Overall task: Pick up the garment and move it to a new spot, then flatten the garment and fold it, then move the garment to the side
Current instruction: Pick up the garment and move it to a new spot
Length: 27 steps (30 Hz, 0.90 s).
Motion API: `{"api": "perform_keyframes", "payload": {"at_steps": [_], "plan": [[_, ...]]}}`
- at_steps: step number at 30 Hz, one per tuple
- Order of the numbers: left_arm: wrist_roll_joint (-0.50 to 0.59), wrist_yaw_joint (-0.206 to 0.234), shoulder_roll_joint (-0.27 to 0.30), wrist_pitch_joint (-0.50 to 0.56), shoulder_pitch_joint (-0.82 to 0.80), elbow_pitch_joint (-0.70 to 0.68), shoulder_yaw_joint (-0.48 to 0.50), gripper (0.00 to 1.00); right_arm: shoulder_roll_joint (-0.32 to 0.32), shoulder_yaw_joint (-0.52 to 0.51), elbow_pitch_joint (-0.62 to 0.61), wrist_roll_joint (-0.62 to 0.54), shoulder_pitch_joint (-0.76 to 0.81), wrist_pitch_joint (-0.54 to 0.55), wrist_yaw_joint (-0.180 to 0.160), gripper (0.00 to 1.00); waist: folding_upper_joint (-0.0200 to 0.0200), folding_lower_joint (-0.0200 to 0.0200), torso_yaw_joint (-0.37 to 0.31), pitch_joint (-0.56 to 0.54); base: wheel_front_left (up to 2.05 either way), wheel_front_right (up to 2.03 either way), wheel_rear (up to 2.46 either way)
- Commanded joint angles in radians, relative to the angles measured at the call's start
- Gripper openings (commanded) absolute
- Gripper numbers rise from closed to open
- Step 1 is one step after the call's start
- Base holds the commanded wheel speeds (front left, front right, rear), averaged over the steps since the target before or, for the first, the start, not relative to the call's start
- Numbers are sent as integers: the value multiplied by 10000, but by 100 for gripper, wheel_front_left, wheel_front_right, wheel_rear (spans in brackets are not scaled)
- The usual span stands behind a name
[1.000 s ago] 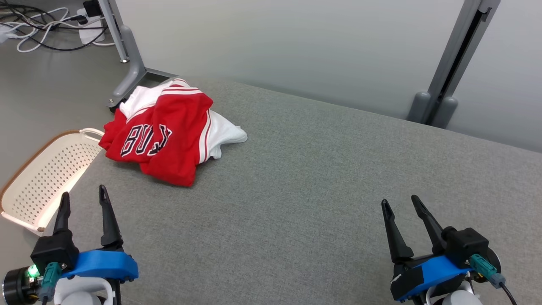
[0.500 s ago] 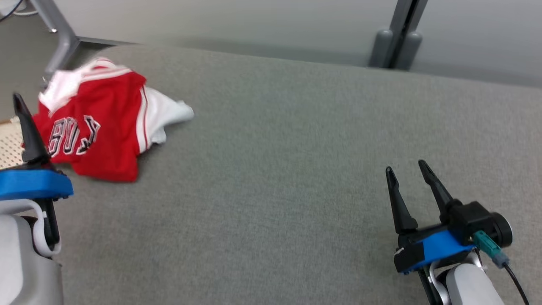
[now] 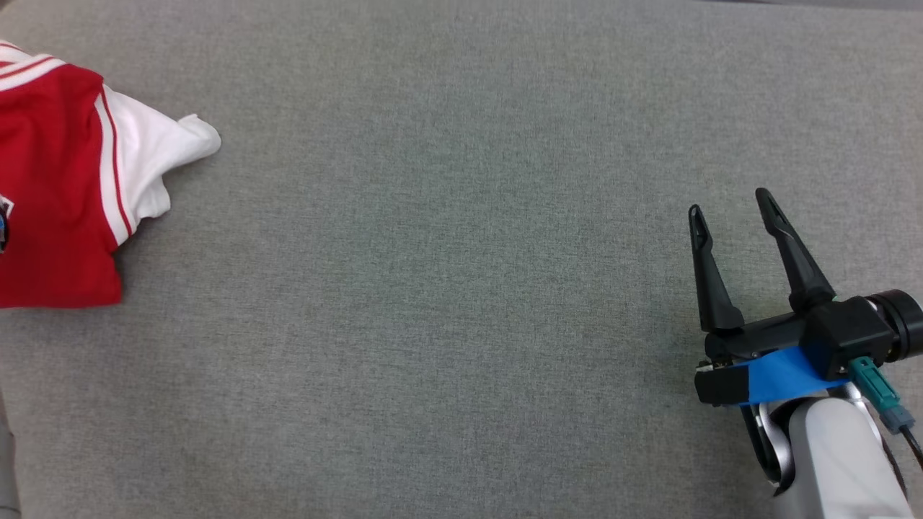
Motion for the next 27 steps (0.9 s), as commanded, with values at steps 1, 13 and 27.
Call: {"api": "perform_keyframes", "payload": {"at_steps": [1, 13, 27], "plan": [[6, -56, 92, -28, -296, 458, -68, 100, -80, -53, -159, -67, -130, -39, 1, 100, -1, -2, 34, 207, 0, 0, 0], [-189, -347, 194, 432, -1820, 4546, -750, 100, -184, -199, -758, -287, -182, -39, 1, 100, -1, -2, -113, 860, 0, 0, 0], [-643, -416, 101, 476, -1956, 5816, -1164, 0, -213, -61, -647, -131, -175, -40, 1, 100, -1, -2, -76, 632, 0, 0, 0]]}}
